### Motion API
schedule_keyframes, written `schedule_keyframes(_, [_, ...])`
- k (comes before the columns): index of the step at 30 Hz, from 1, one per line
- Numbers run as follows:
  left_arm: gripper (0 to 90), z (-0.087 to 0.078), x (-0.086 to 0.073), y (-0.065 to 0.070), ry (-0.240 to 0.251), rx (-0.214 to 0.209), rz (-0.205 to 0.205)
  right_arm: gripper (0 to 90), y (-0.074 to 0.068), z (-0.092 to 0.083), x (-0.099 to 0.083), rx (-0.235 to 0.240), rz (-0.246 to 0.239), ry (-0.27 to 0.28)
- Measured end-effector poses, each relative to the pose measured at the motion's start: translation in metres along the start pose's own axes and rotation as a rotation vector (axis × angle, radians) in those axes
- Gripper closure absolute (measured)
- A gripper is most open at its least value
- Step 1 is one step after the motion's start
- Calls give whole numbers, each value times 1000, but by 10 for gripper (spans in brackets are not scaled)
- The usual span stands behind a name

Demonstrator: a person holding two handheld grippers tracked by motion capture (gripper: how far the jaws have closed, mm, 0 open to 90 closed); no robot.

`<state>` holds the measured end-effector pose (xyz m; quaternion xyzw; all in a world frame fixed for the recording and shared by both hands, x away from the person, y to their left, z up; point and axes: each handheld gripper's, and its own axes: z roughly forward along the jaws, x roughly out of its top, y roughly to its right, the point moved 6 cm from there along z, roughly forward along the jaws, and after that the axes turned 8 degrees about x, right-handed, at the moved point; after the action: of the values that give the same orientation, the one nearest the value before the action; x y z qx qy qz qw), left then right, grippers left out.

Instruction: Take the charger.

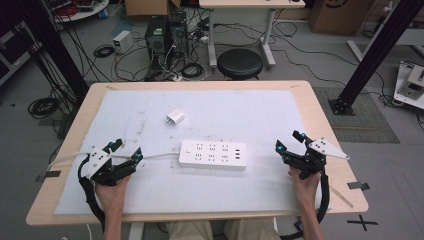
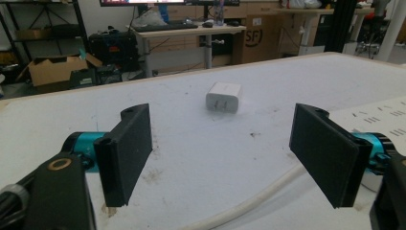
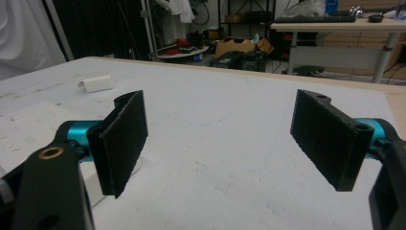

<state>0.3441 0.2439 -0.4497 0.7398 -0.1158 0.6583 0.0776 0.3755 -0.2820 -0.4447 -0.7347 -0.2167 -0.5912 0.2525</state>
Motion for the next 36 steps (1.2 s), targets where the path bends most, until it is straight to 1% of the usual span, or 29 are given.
schedule_keyframes(1, [227,0,0,0,0,0,0,209,0,0,0,-2,2,1])
schedule_keyframes(2, [227,2,0,2,-6,-8,15,209,0,0,0,-2,2,1])
schedule_keyframes(5, [227,2,0,3,-9,-16,19,209,0,-2,0,4,13,8])
schedule_keyframes(6, [227,3,2,3,4,-21,18,209,3,-3,0,5,43,18])
schedule_keyframes(7, [227,3,2,3,9,-24,18,209,3,-3,0,5,43,18])
schedule_keyframes(8, [227,3,2,3,8,-30,18,209,4,-4,-1,14,56,21])
schedule_keyframes(12, [227,6,3,6,-12,-60,0,210,4,-7,-2,1,63,30])
schedule_keyframes(13, [227,6,4,7,-15,-65,-4,209,5,-6,-2,6,57,31])
schedule_keyframes(15, [227,7,5,7,-16,-67,-9,209,5,-6,-2,6,57,31])
schedule_keyframes(16, [227,7,5,7,-16,-67,-9,209,4,-6,-3,13,65,23])
schedule_keyframes(17, [227,8,12,10,-8,-70,-11,210,4,-6,-3,24,69,19])
schedule_keyframes(19, [227,9,18,10,-6,-76,-5,209,4,-6,-3,28,74,17])
schedule_keyframes(23, [227,11,23,12,-6,-81,3,210,4,-6,-3,34,75,14])
schedule_keyframes(24, [227,15,29,13,-8,-71,28,209,4,-6,-3,38,74,13])
schedule_keyframes(26, [227,15,29,13,-8,-71,28,209,3,-6,-4,44,70,9])
schedule_keyframes(27, [233,22,35,16,-40,-88,35,210,1,-4,-4,47,65,0])
schedule_keyframes(28, [233,25,36,18,-68,-90,34,210,1,-4,-4,47,65,0])
schedule_keyframes(29, [242,25,36,18,-68,-90,34,209,1,-4,-4,47,56,-4])
schedule_keyframes(30, [250,34,40,22,-120,-111,52,210,0,-3,-5,46,51,-12])
schedule_keyframes(32, [251,34,40,22,-120,-111,52,210,0,-3,-5,46,50,-15])
schedule_keyframes(33, [250,47,47,29,-161,-138,80,209,0,-3,-5,44,51,-15])
schedule_keyframes(35, [248,56,50,31,-186,-147,97,209,1,-3,-5,43,50,-18])
schedule_keyframes(36, [248,56,50,31,-186,-147,97,209,1,-3,-5,43,50,-18])
